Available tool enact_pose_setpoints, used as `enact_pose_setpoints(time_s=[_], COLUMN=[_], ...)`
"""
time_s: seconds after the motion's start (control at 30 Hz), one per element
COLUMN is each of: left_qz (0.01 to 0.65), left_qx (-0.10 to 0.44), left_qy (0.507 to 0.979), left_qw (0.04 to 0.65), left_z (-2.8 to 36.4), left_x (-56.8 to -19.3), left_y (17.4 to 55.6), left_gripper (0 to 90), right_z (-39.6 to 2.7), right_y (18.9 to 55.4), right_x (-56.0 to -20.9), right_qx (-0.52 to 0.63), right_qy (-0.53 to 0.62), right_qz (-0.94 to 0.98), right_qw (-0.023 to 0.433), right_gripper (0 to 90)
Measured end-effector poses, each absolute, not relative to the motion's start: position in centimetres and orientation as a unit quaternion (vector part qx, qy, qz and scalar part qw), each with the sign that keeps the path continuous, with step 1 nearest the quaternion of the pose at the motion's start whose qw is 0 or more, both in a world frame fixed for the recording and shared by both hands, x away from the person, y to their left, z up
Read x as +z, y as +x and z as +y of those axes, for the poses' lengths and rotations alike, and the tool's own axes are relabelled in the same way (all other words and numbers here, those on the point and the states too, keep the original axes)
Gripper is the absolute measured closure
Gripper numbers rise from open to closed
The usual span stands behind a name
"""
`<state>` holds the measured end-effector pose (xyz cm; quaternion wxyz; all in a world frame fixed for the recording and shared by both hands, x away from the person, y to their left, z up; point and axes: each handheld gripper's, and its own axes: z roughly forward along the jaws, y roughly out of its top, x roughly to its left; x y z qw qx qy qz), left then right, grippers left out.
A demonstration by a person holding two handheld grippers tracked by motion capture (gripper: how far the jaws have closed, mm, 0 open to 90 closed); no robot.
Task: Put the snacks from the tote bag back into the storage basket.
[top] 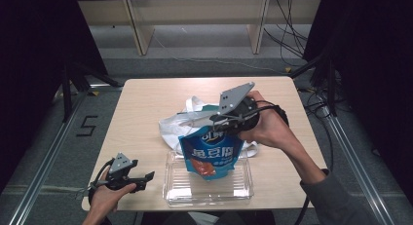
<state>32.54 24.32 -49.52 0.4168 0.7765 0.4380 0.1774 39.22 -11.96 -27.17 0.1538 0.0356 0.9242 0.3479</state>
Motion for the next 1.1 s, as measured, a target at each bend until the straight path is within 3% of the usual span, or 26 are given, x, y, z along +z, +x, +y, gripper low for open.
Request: enact_pose_setpoints(time_s=[0.17,0.23,0.57,1.1], left_qz=[0.44,0.427,0.437,0.431], left_qx=[0.177,0.18,0.176,0.185], left_qy=[0.774,0.79,0.777,0.783], left_qw=[0.42,0.402,0.417,0.409], left_z=[24.3,24.7,24.4,24.6], left_x=[-49.5,-49.5,-49.5,-49.3], left_y=[32.6,32.6,32.6,32.6], left_gripper=[19.3,19.3,19.3,19.3], right_z=[-13.8,-14.6,-17.7,-23.2], right_y=[39.0,39.0,38.9,38.7], right_x=[-26.7,-26.7,-27.2,-28.2], right_qx=[0.384,0.394,0.427,0.457], right_qy=[0.056,0.069,0.103,0.166], right_qz=[0.909,0.904,0.887,0.86], right_qw=[0.154,0.152,0.144,0.152], right_gripper=[55.0,53.3,44.5,40.5])
